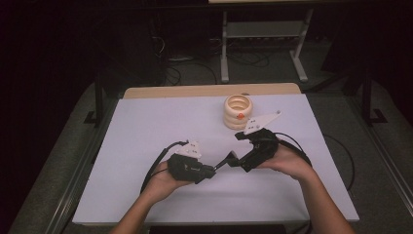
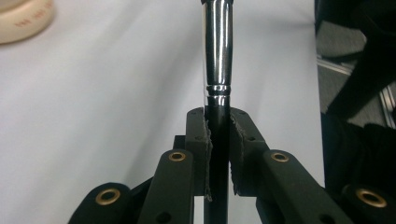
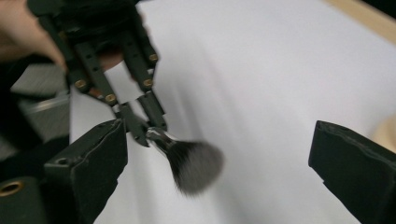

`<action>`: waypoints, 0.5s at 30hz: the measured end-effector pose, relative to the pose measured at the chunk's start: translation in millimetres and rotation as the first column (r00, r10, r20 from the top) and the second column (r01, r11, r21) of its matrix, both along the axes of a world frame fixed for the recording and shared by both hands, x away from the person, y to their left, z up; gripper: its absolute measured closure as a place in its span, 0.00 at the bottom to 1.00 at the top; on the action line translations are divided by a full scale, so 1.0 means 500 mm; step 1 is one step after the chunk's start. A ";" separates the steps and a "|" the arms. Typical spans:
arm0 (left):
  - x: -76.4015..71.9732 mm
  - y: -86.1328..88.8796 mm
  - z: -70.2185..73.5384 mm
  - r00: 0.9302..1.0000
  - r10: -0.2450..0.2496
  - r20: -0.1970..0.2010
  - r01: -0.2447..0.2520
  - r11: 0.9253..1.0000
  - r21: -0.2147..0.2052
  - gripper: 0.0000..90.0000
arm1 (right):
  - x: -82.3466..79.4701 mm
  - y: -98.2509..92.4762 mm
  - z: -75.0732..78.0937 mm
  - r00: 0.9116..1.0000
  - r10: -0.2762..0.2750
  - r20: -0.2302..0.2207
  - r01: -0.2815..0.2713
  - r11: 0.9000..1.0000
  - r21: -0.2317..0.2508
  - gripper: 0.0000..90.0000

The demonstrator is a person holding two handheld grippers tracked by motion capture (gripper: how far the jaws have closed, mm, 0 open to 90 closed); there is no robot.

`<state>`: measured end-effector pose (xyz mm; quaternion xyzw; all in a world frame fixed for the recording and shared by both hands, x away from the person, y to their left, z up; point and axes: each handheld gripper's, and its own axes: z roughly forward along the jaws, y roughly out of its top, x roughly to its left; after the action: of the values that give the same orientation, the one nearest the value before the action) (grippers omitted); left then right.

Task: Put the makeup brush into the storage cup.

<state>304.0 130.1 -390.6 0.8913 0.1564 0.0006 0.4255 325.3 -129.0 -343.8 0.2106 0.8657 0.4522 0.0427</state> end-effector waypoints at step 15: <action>0.010 0.028 0.004 0.987 0.162 0.011 -0.160 0.982 -0.100 0.88 | -0.002 -0.027 -0.047 0.987 -0.158 -0.040 0.162 0.971 0.177 0.02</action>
<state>308.9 144.1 -388.9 0.8535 0.2238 0.0360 0.4691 324.5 -142.4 -367.1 0.2885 0.8019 0.5208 0.0488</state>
